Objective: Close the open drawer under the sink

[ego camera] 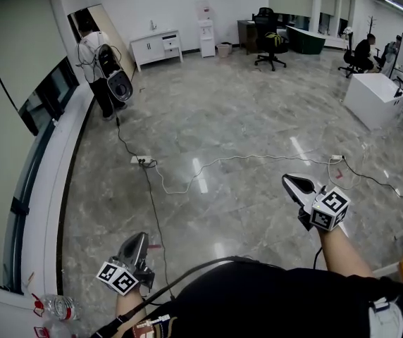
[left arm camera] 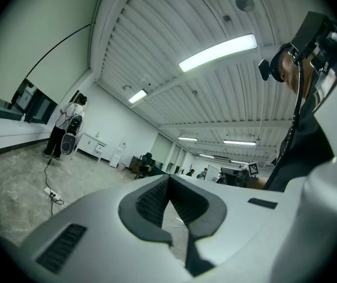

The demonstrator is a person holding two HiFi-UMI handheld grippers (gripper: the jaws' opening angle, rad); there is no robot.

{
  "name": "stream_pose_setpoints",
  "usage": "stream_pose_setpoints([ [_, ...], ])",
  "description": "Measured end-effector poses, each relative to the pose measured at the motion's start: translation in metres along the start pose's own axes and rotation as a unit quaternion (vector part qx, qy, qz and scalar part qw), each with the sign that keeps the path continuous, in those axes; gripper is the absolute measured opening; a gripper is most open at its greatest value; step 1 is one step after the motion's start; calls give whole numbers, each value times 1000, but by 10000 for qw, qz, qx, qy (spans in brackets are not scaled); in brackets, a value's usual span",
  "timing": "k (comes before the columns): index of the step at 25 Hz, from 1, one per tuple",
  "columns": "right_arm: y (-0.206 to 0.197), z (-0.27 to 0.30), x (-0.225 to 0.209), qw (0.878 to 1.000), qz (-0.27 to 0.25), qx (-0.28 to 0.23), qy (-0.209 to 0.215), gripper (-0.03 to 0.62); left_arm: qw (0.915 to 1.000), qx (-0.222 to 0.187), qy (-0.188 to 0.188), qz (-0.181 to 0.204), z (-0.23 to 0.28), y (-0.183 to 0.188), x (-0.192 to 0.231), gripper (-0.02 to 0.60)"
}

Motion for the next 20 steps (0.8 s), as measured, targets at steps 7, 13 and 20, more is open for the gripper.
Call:
stream_pose_setpoints([
  [7,-14,50,-99,9991,133,-174,358,2,9986,-323,380,182,76,20,-1,0],
  [13,-25,77,-202,9968,151,-248,750,2,9973,-476,487,277,169,17,-21,0],
  [20,-43,104,-274,9956,337,-259,841,2,9980,-460,411,151,252,28,-14,0],
])
Point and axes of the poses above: the fingertips, and each gripper's own axes: z forward along the fingers, x to its left, y out of its top, the point moved 10 cm from there along -z, backward along the fingers, and after that the axes turned 7 degrees about -z, right-handed, at the moved point
